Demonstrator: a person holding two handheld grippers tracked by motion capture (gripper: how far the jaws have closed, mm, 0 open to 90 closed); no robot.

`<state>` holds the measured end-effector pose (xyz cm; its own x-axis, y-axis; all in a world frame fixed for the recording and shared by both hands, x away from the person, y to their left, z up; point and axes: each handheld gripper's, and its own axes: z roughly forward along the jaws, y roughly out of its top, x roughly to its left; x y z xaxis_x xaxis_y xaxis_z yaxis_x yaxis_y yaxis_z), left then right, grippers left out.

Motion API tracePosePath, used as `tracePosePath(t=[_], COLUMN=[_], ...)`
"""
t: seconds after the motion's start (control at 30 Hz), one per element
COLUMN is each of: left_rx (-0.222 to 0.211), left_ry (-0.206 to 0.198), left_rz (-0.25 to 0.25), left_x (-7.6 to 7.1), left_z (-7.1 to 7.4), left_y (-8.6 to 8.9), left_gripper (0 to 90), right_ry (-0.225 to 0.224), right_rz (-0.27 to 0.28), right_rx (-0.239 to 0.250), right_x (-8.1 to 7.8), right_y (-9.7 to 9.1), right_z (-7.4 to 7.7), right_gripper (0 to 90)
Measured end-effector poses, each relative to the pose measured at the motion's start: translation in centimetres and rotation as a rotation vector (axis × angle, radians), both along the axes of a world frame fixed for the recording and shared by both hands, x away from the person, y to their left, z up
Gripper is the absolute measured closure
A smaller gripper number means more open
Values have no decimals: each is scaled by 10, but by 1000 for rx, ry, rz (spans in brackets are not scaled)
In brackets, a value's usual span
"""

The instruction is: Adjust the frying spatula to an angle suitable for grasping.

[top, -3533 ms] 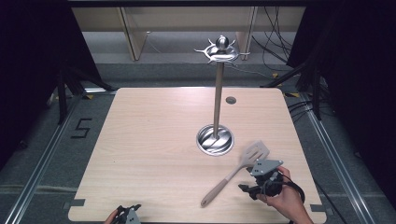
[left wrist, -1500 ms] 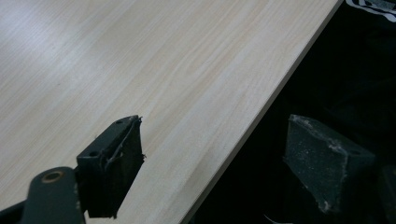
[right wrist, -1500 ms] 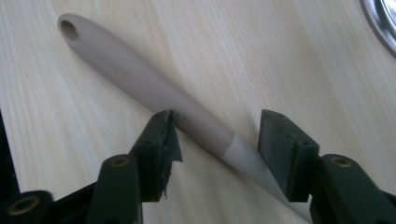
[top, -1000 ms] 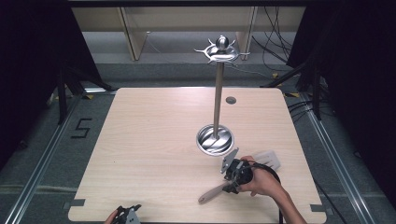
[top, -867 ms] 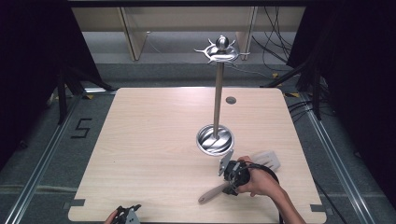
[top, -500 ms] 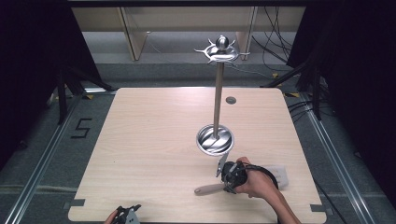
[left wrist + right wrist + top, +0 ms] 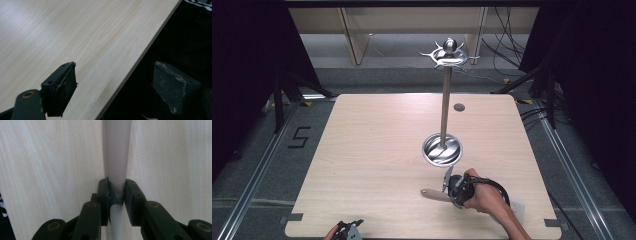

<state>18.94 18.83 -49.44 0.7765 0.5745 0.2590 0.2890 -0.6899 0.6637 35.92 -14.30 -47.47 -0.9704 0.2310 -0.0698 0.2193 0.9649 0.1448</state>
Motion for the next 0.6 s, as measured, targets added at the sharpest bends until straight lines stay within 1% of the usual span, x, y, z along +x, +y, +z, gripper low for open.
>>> tracePosePath(t=[0.07,0.1,0.13,0.17,0.2,0.27,0.3,0.33,0.37,0.4,0.43,0.47,0.5,0.53,0.57,0.6], left_rx=[2,0,0,-7,-7,-8,-8,-8,-8,-8,-8,-7,-7,-8,-7,-7], left_ry=[-2,3,3,13,13,12,12,12,12,12,12,12,13,12,13,13], left_rz=[4,20,20,12,12,12,13,13,13,13,13,12,12,13,12,12], left_x=[0,-1,-1,-1,-1,-1,-1,-1,-2,-1,-1,-1,-1,-1,-1,-1], left_z=[0,-1,-1,0,0,0,0,0,0,0,0,0,0,0,0,0], left_y=[0,-1,-1,0,0,-1,-1,-1,-1,-1,-1,-1,-1,-1,0,0], left_gripper=[187,187,187,187,187,187,187,187,187,188,187,187,188,188,188,188], right_ry=[-5,-11,-18,-26,-26,-36,-36,-36,-47,-53,-78,-65,-76,-73,-82,-87], right_rz=[-5,-8,-4,-10,-10,-16,-37,-37,-60,-51,18,-64,-54,-102,-100,-118], right_rx=[1,8,10,18,18,52,71,71,96,108,145,143,160,170,190,197], right_x=[0,1,1,1,1,2,1,1,1,2,8,3,4,2,3,2], right_y=[0,0,-1,-2,-2,-5,-6,-6,-10,-12,-14,-16,-19,-21,-24,-27], right_z=[0,0,0,1,1,7,10,10,17,20,22,26,29,33,36,39], right_gripper=[762,762,762,762,762,763,763,763,763,763,763,763,763,763,763,763])
